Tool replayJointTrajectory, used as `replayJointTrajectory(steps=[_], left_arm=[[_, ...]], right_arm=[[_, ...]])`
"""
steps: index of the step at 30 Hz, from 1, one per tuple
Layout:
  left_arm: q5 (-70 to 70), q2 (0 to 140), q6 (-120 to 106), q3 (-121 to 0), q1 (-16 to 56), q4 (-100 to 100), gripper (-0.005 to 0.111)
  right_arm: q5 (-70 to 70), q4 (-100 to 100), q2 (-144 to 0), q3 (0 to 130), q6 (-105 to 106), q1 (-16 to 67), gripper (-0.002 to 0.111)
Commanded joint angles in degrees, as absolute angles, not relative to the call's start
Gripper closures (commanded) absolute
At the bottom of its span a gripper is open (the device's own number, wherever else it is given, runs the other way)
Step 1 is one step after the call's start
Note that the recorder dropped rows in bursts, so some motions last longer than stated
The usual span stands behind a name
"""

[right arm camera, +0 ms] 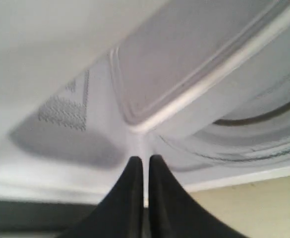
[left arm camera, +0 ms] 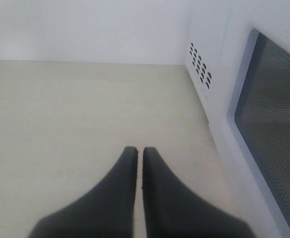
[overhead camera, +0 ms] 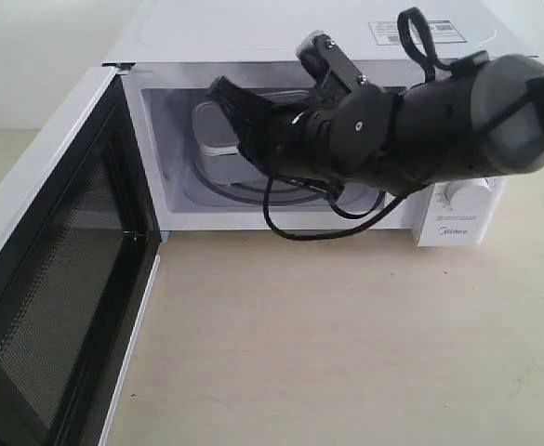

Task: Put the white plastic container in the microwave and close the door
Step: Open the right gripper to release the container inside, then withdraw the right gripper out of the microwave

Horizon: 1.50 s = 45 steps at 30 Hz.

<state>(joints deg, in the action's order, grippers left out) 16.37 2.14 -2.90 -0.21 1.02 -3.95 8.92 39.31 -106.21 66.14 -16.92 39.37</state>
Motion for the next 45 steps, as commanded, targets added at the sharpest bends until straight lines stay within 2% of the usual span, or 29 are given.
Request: replayJointTrajectory(steps=[1, 7, 23, 31, 37, 45], left_arm=[[16.3, 1.8, -3.1, 0.0, 0.9, -4.4, 0.102], [16.3, 1.8, -3.1, 0.0, 0.9, -4.4, 0.102], [16.3, 1.8, -3.1, 0.0, 0.9, -4.4, 0.102], [16.3, 1.8, -3.1, 0.0, 0.9, -4.4, 0.102], [16.3, 1.8, -3.1, 0.0, 0.9, -4.4, 0.102], [16.3, 1.8, -3.1, 0.0, 0.9, -4.4, 0.102]], right_arm=[[4.5, 36.7, -105.6, 66.4, 0.3, 38.9, 0.108], [5.1, 30.3, -107.2, 66.4, 18.4, 39.3, 0.108], [20.7, 29.4, -113.5, 66.4, 22.9, 39.3, 0.108], [16.1, 29.2, -113.4, 66.4, 23.4, 39.9, 0.108], [11.5, 29.2, -108.6, 63.4, 27.2, 42.3, 0.108], [11.1, 29.3, -93.0, 49.6, 27.3, 46.0, 0.108]])
